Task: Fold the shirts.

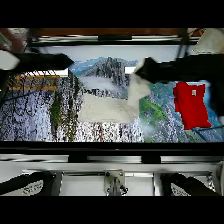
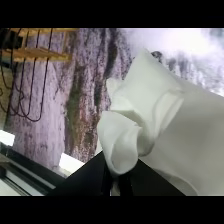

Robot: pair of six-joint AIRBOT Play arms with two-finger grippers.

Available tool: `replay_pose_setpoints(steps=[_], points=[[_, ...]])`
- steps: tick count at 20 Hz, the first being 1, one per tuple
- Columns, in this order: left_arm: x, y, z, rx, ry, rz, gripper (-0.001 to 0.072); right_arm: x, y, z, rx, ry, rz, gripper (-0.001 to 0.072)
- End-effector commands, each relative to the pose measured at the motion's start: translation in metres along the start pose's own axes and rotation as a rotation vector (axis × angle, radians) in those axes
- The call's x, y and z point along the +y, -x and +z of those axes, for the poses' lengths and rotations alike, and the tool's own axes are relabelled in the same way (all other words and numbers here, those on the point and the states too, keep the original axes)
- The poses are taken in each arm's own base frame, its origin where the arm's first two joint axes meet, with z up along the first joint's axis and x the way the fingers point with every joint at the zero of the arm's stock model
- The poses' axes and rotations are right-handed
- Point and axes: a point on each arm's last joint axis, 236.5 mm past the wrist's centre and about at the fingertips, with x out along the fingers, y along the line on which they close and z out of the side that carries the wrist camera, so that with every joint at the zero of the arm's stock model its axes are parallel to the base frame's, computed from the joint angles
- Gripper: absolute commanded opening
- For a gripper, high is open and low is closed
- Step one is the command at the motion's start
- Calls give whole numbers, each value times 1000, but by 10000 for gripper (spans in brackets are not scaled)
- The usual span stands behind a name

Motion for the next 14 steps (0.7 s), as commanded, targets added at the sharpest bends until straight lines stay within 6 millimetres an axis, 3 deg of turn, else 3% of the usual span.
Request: replay_pose_setpoints(steps=[1, 3, 5, 7, 10, 11, 12, 13, 14], points=[[32, 124, 60, -241, -5, 177, 37, 37, -109, -45, 67, 50, 57, 65], [24, 172, 74, -333, -28, 216, 37, 45, -162, -73, 107, 58, 63, 65], [8, 200, 72, -357, -52, 222, 37, 46, -203, -91, 121, 11, 61, 65], [-5, 210, 60, -323, -66, 210, 38, 45, -235, -104, 135, -46, 64, 66], [-11, 210, 45, -269, -60, 194, 38, 42, -260, -118, 166, -180, 73, 69], [-11, 210, 45, -270, -60, 194, 38, 38, -265, -121, 171, -199, 68, 195], [-10, 209, 46, -270, -58, 195, 38, 35, -267, -124, 179, -211, 62, 481], [-9, 207, 46, -268, -56, 195, 38, 34, -265, -125, 187, -202, 57, 528], [-7, 206, 45, -264, -54, 195, 38, 31, -259, -126, 214, -197, 51, 528]])
